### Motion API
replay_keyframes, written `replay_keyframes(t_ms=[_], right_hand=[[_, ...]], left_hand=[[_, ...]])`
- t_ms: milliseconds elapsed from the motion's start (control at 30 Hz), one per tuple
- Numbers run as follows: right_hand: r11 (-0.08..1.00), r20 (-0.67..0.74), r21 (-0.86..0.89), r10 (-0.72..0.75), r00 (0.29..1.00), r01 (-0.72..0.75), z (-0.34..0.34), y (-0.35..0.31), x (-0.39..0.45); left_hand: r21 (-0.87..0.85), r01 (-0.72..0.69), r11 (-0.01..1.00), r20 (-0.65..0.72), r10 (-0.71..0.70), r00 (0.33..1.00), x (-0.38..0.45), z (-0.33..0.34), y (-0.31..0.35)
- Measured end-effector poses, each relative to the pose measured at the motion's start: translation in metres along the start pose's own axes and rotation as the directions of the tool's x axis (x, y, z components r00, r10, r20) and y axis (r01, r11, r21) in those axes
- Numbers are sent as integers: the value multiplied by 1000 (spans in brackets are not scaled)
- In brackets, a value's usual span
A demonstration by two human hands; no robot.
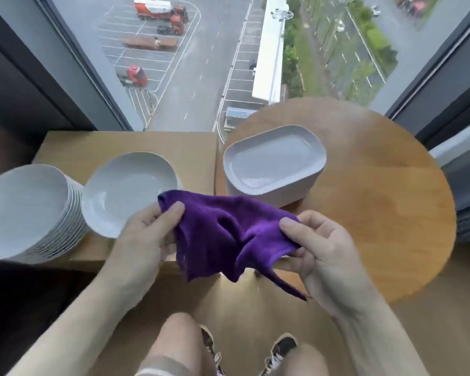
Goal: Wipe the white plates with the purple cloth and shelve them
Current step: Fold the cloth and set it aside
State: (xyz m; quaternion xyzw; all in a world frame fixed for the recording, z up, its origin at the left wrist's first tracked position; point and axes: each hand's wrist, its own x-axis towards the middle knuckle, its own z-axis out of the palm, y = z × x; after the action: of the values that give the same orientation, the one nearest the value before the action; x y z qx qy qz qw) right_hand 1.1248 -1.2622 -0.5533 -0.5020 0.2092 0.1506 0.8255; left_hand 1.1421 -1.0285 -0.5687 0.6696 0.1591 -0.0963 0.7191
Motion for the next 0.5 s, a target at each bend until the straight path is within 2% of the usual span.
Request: replay_keyframes(t_ms=[67, 133, 200, 300, 367, 433, 500], right_hand=[[999, 18, 10, 49, 999, -49, 32, -16, -20], [997, -24, 3, 72, 997, -72, 62, -40, -42], [993, 25, 74, 87, 996, -89, 88, -69, -68], [985, 196, 123, 95, 976, -120, 129, -117, -110], [994, 301, 45, 84, 950, -102, 155, -141, -133], [994, 377, -73, 99, 921, -77, 181, -159, -149], [968, 430, -248, 83, 899, 29, 206, -170, -164]], left_hand=[[145, -150, 978, 27, 147, 989, -38, 25, 26], [308, -277, 910, 63, 271, 961, -69, 41, 59], [355, -289, 889, 91, 274, 957, -86, 36, 97], [445, -320, 837, 153, 281, 948, -107, 13, 165], [499, -368, 784, 168, 329, 929, -122, -3, 198], [544, -376, 751, 123, 372, 920, -135, -17, 226], [572, -376, 728, 64, 418, 906, -145, -31, 246]])
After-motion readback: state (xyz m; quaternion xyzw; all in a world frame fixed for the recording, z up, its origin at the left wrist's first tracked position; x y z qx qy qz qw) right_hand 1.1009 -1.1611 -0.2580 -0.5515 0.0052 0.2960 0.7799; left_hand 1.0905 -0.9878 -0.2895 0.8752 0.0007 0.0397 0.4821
